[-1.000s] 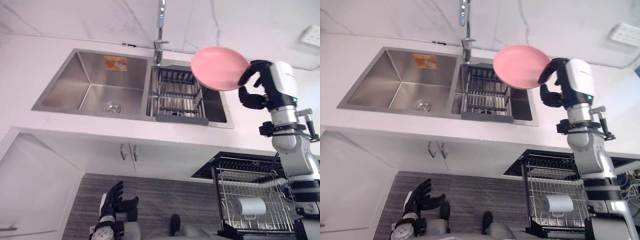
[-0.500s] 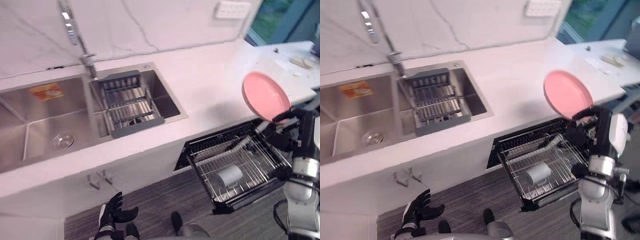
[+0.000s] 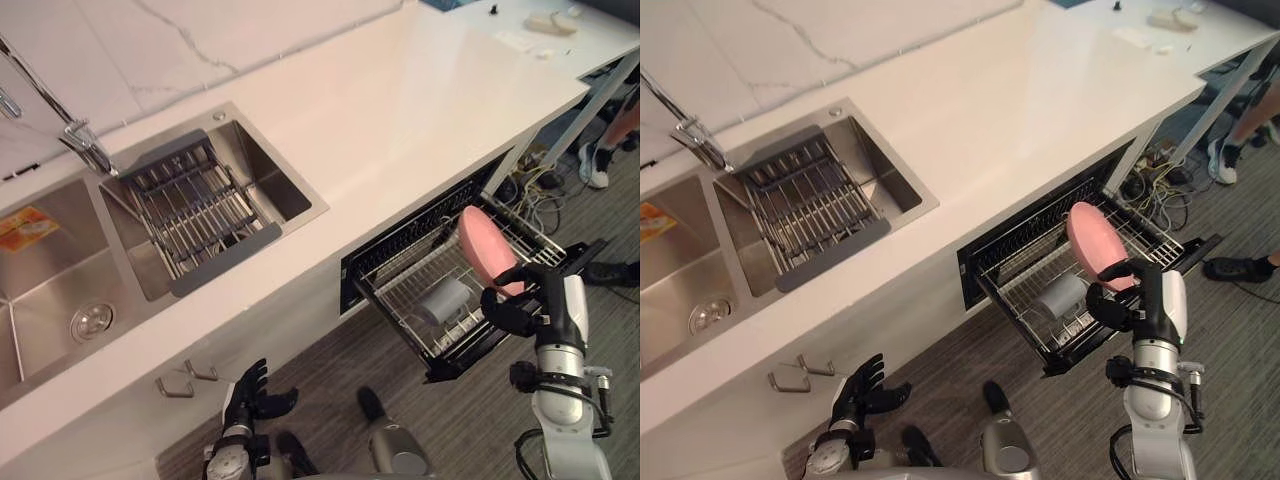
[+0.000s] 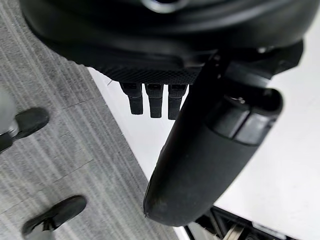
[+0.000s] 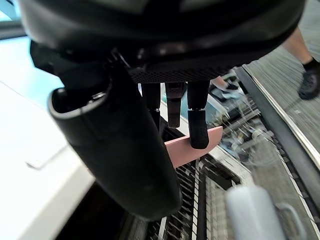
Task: Walk over to the sink, pick up the cup, carry it to the dishwasher, place the cup inside the dishwasher, then close the dishwasher door
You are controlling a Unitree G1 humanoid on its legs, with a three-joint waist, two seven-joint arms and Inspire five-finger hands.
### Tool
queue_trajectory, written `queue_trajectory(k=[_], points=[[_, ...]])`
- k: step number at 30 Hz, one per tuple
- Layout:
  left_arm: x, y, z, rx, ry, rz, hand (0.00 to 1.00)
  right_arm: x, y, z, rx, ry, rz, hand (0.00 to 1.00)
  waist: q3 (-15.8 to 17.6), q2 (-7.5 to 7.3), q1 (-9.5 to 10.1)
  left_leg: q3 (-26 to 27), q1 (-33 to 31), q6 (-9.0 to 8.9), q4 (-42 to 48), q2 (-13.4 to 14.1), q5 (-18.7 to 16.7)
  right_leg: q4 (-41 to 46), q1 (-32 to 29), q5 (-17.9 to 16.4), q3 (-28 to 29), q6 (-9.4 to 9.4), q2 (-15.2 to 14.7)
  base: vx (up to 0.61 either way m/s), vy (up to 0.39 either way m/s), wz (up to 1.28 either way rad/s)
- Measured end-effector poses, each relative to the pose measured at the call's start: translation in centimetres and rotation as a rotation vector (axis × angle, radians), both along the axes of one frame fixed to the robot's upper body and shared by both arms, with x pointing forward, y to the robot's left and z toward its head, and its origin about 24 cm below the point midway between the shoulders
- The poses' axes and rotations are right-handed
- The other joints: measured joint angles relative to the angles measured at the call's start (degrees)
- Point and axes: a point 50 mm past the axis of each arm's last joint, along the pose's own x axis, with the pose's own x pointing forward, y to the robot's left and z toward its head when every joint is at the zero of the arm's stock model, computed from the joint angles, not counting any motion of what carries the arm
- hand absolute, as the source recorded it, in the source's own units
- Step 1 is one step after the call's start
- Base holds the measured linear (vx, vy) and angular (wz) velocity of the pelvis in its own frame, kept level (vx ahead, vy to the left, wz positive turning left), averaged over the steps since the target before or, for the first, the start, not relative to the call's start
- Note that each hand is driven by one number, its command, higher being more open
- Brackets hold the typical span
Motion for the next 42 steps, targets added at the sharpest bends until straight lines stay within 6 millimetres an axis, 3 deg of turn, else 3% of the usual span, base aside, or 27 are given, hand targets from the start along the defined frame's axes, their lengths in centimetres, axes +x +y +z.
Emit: queue_trajectory(k=[10,11,18,27,37,39,42], points=[[3.4,-0.3,1.7,0.013,-0.111,-0.009,0.9,4.5,-0.5,1.3,0.149,-0.108,-0.06,0.3,6.9,1.44,2.21,0.12,-6.81,0.77,5.96,1.95,-2.15,2.5,-5.82,0.53,-0.44,1.03,0.38,0.0,0.001,0.0],[3.5,-0.3,1.8,0.013,-0.114,-0.009,0.9,4.7,-0.6,1.4,0.158,-0.117,-0.066,0.9,7.19,1.48,2.22,0.15,-6.91,0.77,6.02,1.98,-2.18,2.51,-5.94,0.54,-0.43,1.05,0.39,0.0,0.0,0.0],[4.8,-0.5,2.7,0.018,-0.161,-0.009,0.9,6.0,-1.7,1.9,0.248,-0.169,-0.153,0.9,9.13,2.31,3.57,1.52,-7.48,0.4,7.01,2.99,-2.98,2.84,-7.05,0.63,0.71,1.2,1.32,0.04,-0.026,-0.1],[5.2,-0.5,3.1,0.019,-0.185,-0.003,0.9,5.0,-3.3,3.3,0.309,-0.275,-0.229,0.9,9.15,2.28,3.68,1.77,-7.09,0.23,7.1,3.37,-3.16,2.85,-6.61,0.67,0.83,1.24,1.63,0.03,-0.021,-0.02],[5.7,-0.5,3.5,0.02,-0.201,0.0,0.9,0.1,-2.8,9.6,0.163,-0.58,-0.208,0.9,9.47,1.59,3.49,1.13,-5.31,0.02,8.27,4.41,-3.65,2.83,-4.19,0.53,0.11,1.33,2.18,0.01,-0.022,0.01],[5.6,-0.5,3.5,0.02,-0.201,0.0,0.9,-0.9,-2.6,9.5,0.161,-0.599,-0.221,0.9,9.39,1.43,3.49,1.05,-4.68,-0.2,8.87,5.02,-4.19,2.81,-3.29,0.27,0.02,1.4,2.58,0.03,-0.033,-0.04],[5.5,0.0,3.4,0.019,-0.195,0.023,0.9,-3.1,-2.7,7.2,0.205,-0.546,-0.3,0.9,8.77,0.32,3.21,0.83,-4.03,-0.35,9.48,5.62,-4.7,2.85,-2.4,-0.34,-0.6,1.39,2.86,0.02,-0.019,0.0]])
